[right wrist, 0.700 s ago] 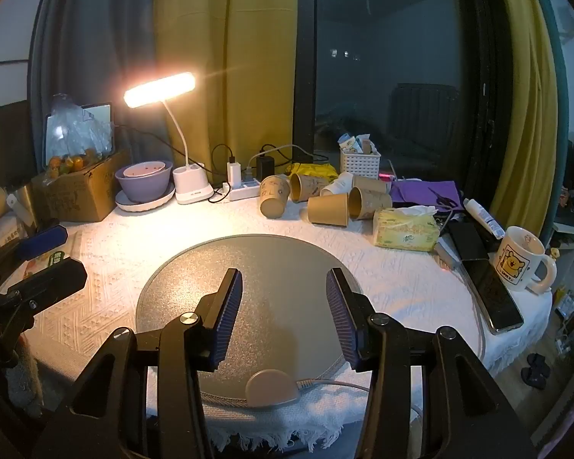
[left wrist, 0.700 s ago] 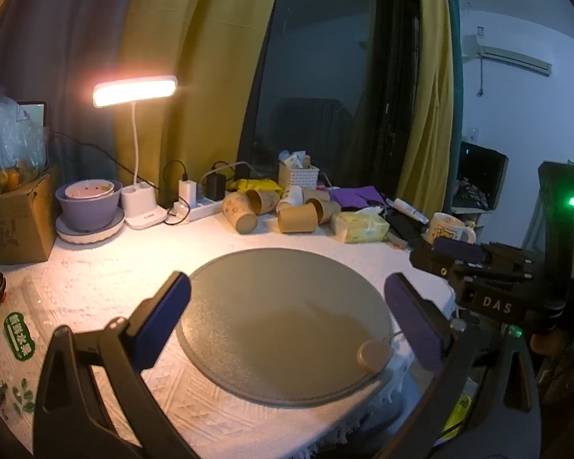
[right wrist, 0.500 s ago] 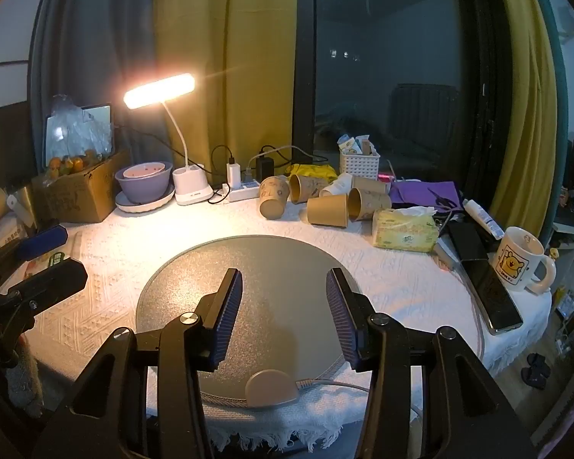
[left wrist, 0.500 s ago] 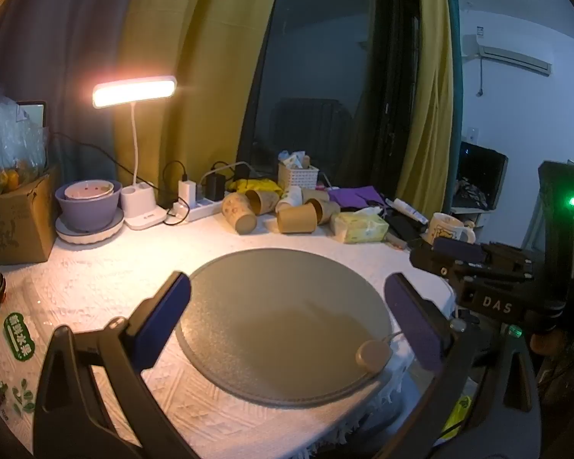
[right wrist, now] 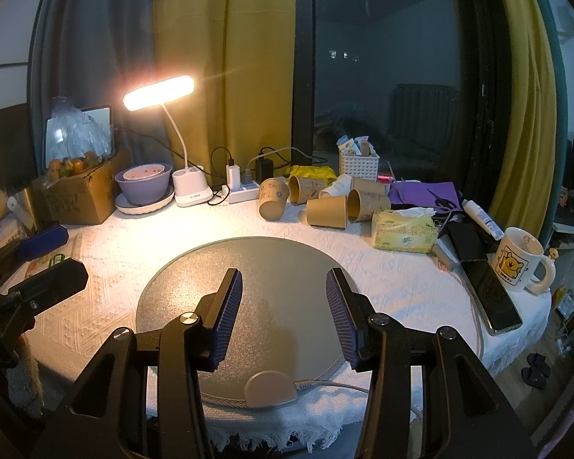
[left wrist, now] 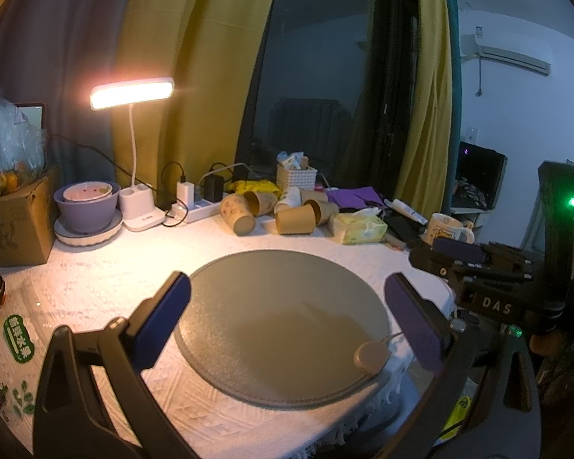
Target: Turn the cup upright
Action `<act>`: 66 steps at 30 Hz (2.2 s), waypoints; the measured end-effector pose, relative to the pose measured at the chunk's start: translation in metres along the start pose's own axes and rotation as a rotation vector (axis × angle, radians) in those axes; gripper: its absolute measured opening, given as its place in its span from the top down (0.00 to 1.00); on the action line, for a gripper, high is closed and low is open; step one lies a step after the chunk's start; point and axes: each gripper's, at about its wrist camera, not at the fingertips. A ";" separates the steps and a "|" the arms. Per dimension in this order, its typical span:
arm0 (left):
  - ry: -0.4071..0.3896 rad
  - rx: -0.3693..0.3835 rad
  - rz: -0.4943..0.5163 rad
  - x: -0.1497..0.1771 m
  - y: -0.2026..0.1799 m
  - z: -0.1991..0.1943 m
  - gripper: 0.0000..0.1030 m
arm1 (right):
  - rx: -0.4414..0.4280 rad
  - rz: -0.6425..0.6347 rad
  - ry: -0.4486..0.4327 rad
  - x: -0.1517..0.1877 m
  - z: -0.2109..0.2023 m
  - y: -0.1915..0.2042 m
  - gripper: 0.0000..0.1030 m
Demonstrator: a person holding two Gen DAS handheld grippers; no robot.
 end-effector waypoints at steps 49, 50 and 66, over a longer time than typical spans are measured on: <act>0.080 0.003 -0.018 -0.039 0.020 0.060 0.01 | 0.003 0.017 0.025 -0.043 0.059 -0.027 0.53; 0.085 0.004 -0.016 -0.040 0.021 0.065 0.01 | 0.002 0.019 0.025 -0.045 0.063 -0.029 0.53; 0.198 0.028 -0.032 -0.059 0.035 0.172 0.01 | -0.002 0.030 0.057 -0.073 0.137 -0.060 0.53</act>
Point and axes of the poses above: each gripper's, at about its wrist camera, not at the fingertips, and z roughly the way its jaws point, y to its left, x to its underside, and after that the axes turned 7 degrees about z, right-handed
